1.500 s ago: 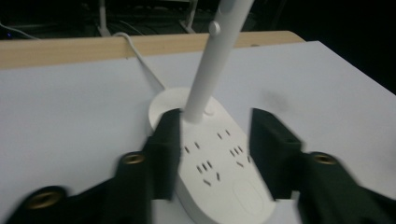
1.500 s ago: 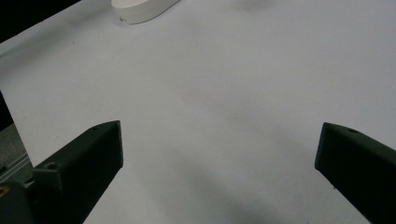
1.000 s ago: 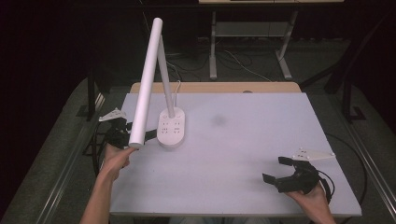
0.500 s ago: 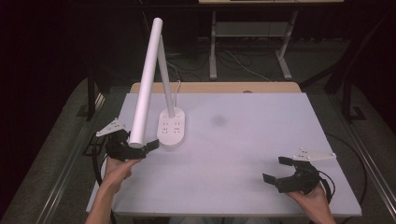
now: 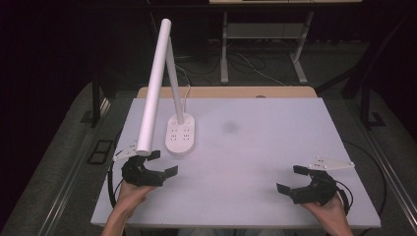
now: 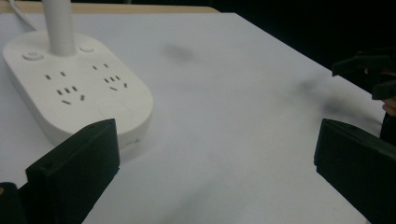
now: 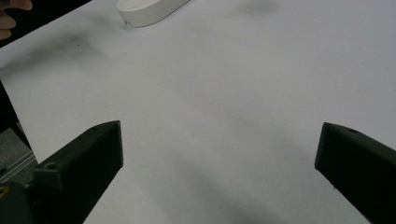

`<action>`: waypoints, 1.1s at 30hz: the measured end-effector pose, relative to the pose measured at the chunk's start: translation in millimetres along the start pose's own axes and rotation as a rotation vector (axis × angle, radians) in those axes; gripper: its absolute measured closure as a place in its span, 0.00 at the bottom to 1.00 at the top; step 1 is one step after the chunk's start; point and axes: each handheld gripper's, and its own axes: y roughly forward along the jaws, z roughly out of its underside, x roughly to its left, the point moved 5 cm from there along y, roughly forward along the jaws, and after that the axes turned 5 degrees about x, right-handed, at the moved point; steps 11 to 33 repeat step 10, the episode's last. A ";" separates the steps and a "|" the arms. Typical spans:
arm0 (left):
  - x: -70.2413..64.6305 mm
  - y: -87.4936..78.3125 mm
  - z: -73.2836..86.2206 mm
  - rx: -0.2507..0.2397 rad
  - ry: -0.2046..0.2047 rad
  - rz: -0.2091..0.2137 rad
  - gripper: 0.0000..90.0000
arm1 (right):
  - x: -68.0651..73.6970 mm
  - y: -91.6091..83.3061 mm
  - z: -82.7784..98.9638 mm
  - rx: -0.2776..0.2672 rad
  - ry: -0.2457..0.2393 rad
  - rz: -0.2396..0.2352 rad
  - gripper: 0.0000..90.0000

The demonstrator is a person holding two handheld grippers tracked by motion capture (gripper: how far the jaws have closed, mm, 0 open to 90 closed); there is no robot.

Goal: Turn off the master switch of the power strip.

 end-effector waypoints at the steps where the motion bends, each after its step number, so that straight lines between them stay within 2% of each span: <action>1: -1.3 1.1 1.8 0.001 0.003 0.004 0.00 | -0.1 0.0 0.2 0.000 -0.001 0.000 0.01; 6: -8.1 7.3 11.5 0.033 0.023 0.023 0.00 | 0.2 -0.2 0.6 -0.001 -0.002 -0.003 0.01; 10: -8.7 11.0 17.5 0.050 0.019 0.035 0.00 | 0.4 -0.9 1.3 -0.003 -0.001 -0.008 0.01; 33: -8.7 11.0 17.5 0.050 0.019 0.035 0.00 | 0.4 -0.9 1.3 -0.003 -0.001 -0.008 0.01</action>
